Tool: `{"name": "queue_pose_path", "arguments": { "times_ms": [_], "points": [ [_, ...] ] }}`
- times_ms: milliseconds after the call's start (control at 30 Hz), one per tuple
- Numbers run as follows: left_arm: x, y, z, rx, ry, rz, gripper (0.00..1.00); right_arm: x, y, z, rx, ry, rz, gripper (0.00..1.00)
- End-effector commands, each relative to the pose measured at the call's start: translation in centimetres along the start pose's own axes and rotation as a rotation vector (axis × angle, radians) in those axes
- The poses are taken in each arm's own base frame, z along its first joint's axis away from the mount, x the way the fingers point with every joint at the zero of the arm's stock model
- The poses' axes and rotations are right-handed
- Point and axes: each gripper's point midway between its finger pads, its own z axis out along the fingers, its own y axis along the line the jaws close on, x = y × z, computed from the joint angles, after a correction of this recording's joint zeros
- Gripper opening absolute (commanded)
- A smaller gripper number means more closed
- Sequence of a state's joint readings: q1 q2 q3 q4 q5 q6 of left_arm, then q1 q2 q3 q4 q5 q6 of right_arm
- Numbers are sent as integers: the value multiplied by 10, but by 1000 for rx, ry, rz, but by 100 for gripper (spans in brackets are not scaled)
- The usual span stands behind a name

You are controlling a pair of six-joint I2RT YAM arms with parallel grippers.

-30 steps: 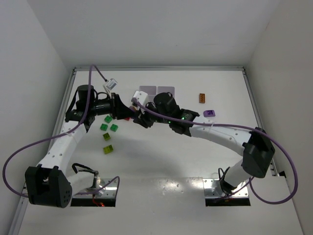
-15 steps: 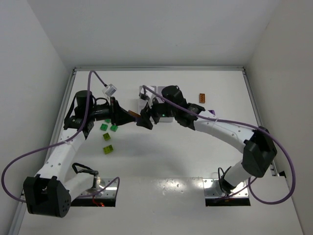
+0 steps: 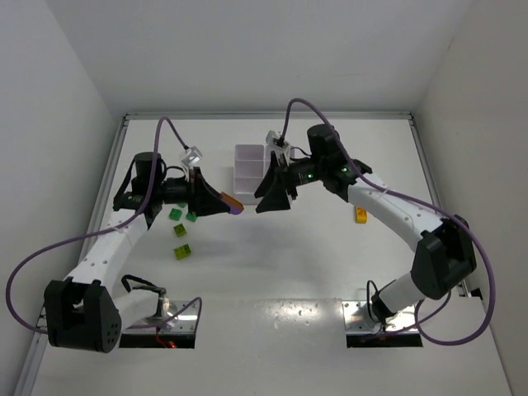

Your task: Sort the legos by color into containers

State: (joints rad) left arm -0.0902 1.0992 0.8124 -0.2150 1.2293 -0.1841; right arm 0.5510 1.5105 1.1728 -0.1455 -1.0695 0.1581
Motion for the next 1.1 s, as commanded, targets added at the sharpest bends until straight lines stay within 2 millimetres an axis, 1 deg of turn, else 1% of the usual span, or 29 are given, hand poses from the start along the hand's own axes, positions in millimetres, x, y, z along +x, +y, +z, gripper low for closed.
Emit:
{"name": "queue_pose_path", "arguments": {
  "times_ms": [0,33,67,100,167,200,233,267,300,333,367,400,433,467,600,633,733,767,800,933,967,1033,1067],
  "points": [
    [0,-11,4,118,16,67,0,-18,30,-1,-244,-40,44,67],
    [-2,-10,5,131,17,77,0,-19,30,-1,-263,-41,40,66],
    [-4,-12,7,147,22,79,0,-25,33,-1,-287,-39,28,64],
    [0,-7,9,162,31,57,0,-25,36,3,-312,-26,34,63],
    [-9,-10,12,192,34,68,0,-24,33,8,-342,-4,69,63],
    [-10,-12,14,211,40,69,0,-20,33,13,-351,5,79,63],
    [-12,-11,15,212,39,70,0,-20,27,16,-339,5,87,63],
    [-16,-14,17,221,40,97,0,-17,23,18,-329,9,106,63],
    [-14,-18,20,236,48,99,0,-21,22,18,-317,3,96,63],
    [-17,-19,19,236,45,109,0,-22,14,22,-286,0,108,63],
    [-16,-22,22,248,51,120,0,-19,8,24,-271,1,120,65],
    [-15,-24,24,256,56,121,0,-22,6,25,-253,-2,122,65],
    [-15,-24,24,256,56,121,0,-24,-1,27,-222,-7,127,65],
    [-14,-24,23,256,59,113,0,-22,-4,29,-221,-3,137,66],
    [-15,-27,22,256,56,121,0,-25,-9,31,-200,-7,138,67],
    [-15,-27,22,256,56,121,0,-26,-13,32,-188,-10,138,68],
    [-13,-29,24,263,63,114,0,-30,-16,33,-167,-18,129,70],
    [-13,-29,24,263,63,114,0,-27,-18,34,-166,-10,147,70],
    [-16,-30,24,264,61,122,0,-27,-18,34,-166,-10,147,71],
    [-16,-30,24,264,61,122,0,-27,-20,34,-157,-12,147,71],
    [-19,-29,24,255,57,133,0,-23,-20,35,-157,-8,157,71],
    [-20,-28,24,246,57,133,0,-22,-16,37,-173,-1,155,68],
    [-20,-28,24,246,57,133,0,-19,-16,37,-173,2,164,68]
  ]
}}
